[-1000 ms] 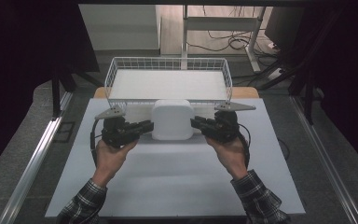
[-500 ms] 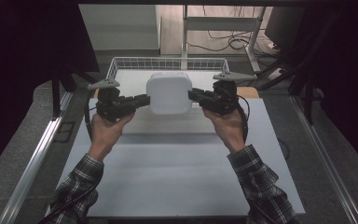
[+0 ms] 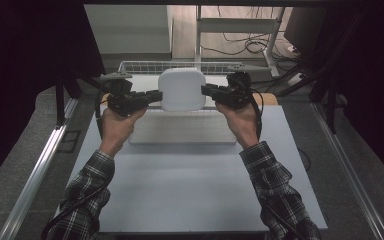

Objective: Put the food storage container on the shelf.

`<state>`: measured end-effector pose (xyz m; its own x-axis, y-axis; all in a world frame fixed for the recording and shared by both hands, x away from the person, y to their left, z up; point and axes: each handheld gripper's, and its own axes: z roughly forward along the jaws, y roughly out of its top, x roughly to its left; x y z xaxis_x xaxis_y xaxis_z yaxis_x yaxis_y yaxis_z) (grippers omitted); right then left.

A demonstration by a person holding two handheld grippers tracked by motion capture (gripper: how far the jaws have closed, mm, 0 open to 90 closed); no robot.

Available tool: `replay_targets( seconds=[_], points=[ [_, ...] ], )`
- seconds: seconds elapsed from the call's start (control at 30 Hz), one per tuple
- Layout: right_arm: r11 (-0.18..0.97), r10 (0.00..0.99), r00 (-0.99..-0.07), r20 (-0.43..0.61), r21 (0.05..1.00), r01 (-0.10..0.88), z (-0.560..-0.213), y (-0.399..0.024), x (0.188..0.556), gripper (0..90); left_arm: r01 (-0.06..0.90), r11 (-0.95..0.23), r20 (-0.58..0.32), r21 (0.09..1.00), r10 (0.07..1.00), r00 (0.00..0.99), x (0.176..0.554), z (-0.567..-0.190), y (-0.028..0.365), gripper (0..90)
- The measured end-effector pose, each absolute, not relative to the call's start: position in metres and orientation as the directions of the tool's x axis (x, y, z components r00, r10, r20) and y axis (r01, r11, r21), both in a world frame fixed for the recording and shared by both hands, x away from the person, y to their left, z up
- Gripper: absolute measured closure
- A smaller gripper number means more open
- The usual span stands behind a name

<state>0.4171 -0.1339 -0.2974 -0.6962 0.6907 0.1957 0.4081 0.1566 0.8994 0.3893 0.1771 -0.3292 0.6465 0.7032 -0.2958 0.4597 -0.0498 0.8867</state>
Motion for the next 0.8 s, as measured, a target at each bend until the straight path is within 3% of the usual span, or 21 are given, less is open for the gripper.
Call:
replay_targets(
  seconds=[0.8],
  points=[
    [0.182,0.729,-0.668,0.151,0.898,0.401,-0.305,-0.117,0.443,58.9,0.435,-0.092,-0.216,0.896,0.765,0.607,0.414,-0.326,0.160,52.9]
  ],
)
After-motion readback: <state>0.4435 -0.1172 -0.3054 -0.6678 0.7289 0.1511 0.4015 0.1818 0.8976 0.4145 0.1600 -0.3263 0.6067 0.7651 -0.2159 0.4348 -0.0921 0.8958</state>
